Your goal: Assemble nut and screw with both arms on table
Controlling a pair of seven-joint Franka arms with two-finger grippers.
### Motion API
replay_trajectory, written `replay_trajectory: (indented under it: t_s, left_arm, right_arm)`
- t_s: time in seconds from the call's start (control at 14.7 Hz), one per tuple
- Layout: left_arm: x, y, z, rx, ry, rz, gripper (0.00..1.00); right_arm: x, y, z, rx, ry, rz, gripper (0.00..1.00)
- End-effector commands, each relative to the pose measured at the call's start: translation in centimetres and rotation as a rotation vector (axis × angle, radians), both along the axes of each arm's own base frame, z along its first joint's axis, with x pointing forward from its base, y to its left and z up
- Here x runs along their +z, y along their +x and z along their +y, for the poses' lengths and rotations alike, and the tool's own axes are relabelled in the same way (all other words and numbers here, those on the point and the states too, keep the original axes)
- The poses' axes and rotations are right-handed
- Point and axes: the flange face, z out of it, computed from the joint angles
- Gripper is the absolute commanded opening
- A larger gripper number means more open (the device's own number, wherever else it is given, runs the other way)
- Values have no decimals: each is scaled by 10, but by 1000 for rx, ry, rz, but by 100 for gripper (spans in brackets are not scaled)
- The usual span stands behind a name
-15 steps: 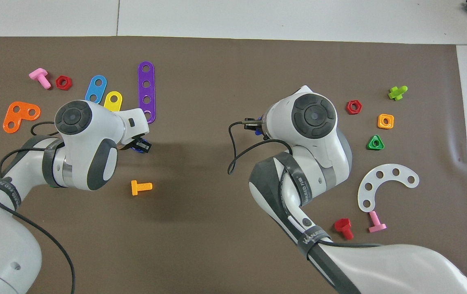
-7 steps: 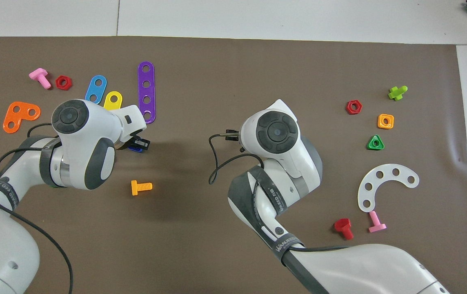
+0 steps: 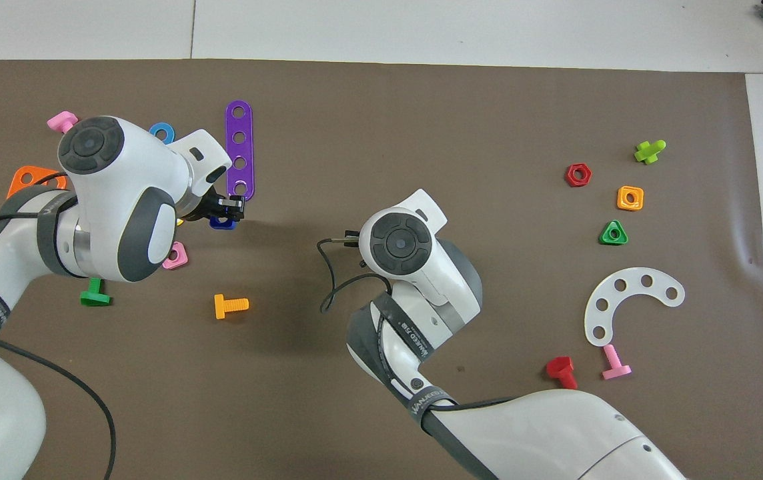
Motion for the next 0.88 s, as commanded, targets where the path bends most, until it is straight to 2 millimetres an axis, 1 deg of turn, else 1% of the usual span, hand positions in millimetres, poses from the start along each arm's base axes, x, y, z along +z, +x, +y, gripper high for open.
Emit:
replay_trajectory:
  t_s: [0.0, 0.07, 0.14, 0.2, 0.34, 0.41, 0.48, 0.54, 0.61, 0.68, 0.75, 0.82]
  left_arm:
    - [12, 8, -28, 47, -10, 29, 0]
    - [24, 15, -36, 65, -11, 33, 0]
    - [32, 18, -48, 87, -8, 46, 0]
    - [36, 15, -68, 97, -3, 61, 0]
    - [38, 6, -98, 123, 4, 62, 0]
    - [33, -1, -116, 125, 10, 70, 0]
    - [34, -3, -130, 134, 6, 64, 0]
    - [33, 0, -141, 142, 5, 60, 0]
    - [33, -2, -156, 149, 2, 60, 0]
    - [27, -6, -170, 151, 7, 65, 0]
    - [27, -10, -180, 149, 5, 64, 0]
    - [24, -13, -188, 144, 7, 65, 0]
  right_arm:
    - [73, 12, -57, -63, -13, -21, 100]
    - [95, 19, -84, -56, -22, -28, 100]
    - [109, 26, -113, -47, -38, -24, 100]
    - [123, 30, -137, -25, -51, -23, 100]
    - [153, 33, -185, -23, -67, -20, 100]
    - [172, 31, -211, -27, -73, -17, 100]
    - [190, 26, -237, -26, -77, -10, 100]
    - [204, 21, -260, -17, -84, 2, 100]
    - [219, 15, -284, -3, -88, 12, 100]
    - [232, 9, -305, 3, -78, 27, 100]
    - [245, 0, -324, 1, -55, 46, 100]
    - [255, -8, -339, 8, -46, 67, 100]
